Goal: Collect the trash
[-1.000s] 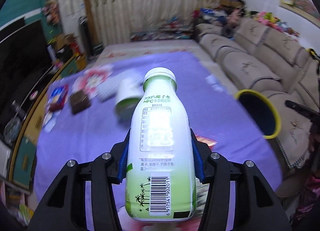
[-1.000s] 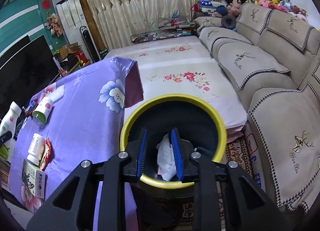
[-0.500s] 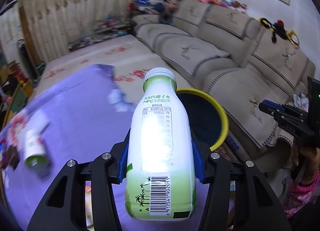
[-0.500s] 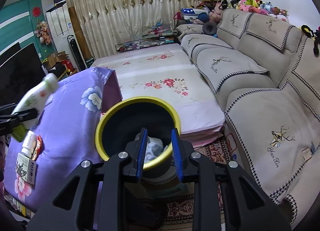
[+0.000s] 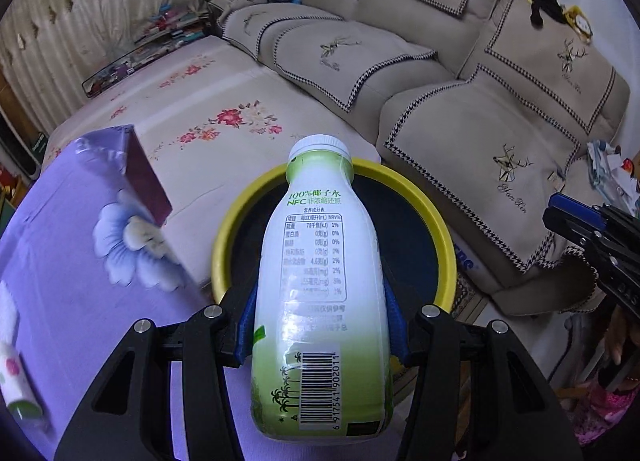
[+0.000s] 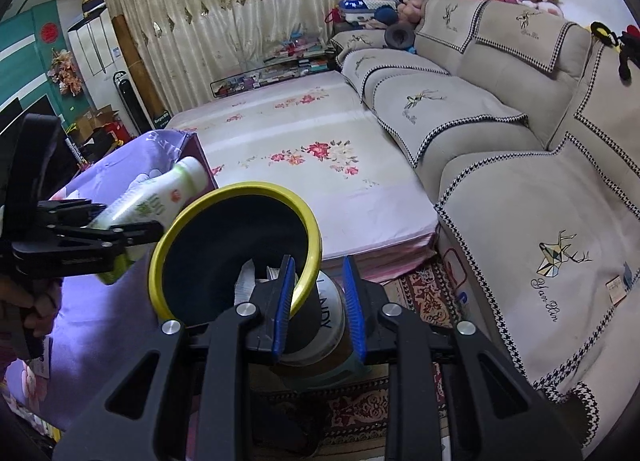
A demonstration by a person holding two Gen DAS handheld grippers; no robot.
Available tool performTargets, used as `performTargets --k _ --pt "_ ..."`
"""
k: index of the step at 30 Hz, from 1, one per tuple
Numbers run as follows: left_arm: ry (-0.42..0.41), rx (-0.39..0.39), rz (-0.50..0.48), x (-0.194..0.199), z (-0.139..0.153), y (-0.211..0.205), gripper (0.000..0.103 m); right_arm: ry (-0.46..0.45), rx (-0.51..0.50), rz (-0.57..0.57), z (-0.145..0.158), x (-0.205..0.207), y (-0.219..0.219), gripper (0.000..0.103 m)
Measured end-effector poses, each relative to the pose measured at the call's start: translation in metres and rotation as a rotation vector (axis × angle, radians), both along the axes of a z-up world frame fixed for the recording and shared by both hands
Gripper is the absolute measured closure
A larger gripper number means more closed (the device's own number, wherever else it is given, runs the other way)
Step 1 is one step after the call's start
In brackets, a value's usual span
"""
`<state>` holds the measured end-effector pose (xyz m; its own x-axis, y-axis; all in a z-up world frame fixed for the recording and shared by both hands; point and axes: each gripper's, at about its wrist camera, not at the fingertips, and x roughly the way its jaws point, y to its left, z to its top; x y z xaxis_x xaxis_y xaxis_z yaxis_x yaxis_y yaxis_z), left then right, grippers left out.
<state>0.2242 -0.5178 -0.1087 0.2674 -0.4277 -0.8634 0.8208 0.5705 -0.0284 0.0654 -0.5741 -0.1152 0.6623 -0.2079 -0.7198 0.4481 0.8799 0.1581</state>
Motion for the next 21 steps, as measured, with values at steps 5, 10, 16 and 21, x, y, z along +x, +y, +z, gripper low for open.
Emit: performTargets --k 5,10,16,21 --pt "-0.047 0.023 0.012 0.007 -0.01 -0.016 0.037 0.009 0.01 -0.003 -0.004 0.005 -0.003 0.079" --pt "-0.11 -0.056 0.04 0.005 0.028 0.01 0.035 0.001 -0.004 0.014 0.004 0.006 0.005 0.079" --pt "-0.219 -0.192 0.151 -0.01 0.096 0.099 0.018 -0.023 -0.008 0.076 0.015 0.013 0.033 0.074" --pt "-0.304 -0.268 0.299 -0.02 0.134 0.195 0.012 -0.043 0.011 0.191 0.02 0.039 0.076 0.071"
